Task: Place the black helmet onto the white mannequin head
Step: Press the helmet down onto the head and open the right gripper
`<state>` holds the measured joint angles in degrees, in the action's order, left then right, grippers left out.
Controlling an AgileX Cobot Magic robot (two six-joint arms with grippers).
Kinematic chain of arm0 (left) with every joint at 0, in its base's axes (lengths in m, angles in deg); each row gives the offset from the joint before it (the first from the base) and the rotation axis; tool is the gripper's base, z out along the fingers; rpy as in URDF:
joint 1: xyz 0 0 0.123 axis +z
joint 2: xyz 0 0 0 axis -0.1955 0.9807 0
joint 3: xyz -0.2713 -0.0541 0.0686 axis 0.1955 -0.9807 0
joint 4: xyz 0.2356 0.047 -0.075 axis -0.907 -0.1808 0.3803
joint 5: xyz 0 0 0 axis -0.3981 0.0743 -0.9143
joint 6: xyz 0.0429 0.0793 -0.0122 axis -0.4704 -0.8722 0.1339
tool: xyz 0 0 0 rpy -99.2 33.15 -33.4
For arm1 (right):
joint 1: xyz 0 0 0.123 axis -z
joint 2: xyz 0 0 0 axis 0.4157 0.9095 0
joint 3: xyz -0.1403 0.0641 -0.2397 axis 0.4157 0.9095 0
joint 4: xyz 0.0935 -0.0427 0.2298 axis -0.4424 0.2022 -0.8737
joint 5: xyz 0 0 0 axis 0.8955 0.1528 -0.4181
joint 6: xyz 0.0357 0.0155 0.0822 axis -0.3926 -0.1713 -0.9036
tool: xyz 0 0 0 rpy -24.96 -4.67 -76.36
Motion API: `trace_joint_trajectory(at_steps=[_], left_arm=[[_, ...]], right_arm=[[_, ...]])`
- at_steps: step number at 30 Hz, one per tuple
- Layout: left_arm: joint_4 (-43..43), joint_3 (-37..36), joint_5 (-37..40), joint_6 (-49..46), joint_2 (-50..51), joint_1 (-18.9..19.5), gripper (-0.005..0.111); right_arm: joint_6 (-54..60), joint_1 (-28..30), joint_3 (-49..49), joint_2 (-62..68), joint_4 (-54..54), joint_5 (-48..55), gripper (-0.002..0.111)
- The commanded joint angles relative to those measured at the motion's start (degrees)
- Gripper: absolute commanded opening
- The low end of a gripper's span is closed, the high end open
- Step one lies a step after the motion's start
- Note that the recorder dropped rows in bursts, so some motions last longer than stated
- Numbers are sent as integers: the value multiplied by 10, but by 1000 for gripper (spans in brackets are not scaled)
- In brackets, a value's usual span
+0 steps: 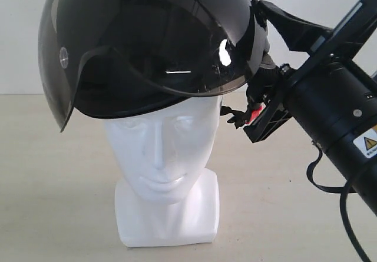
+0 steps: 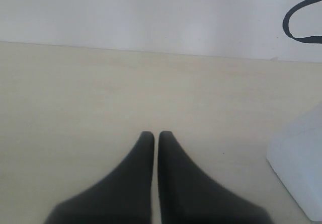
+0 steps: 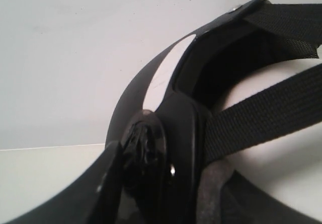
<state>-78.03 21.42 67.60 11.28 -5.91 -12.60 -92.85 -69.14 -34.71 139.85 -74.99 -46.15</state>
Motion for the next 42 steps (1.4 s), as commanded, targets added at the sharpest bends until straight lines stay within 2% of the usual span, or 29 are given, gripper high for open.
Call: trace_joint_trajectory(at_steps=[1, 7, 25, 38, 42], left_arm=[[5, -2, -1, -1, -2, 1, 4], [5, -2, -1, -1, -2, 1, 4], [5, -2, -1, -1, -2, 1, 4], [5, -2, -1, -1, -2, 1, 4], [5, -2, -1, -1, -2, 1, 4]], right_arm=[[40, 6, 10, -10, -44, -20, 0], [42, 6, 10, -10, -39, -18, 0], [89, 6, 12, -10, -41, 77, 0], [79, 6, 78, -10, -53, 80, 0], [82, 6, 84, -10, -47, 119, 0]])
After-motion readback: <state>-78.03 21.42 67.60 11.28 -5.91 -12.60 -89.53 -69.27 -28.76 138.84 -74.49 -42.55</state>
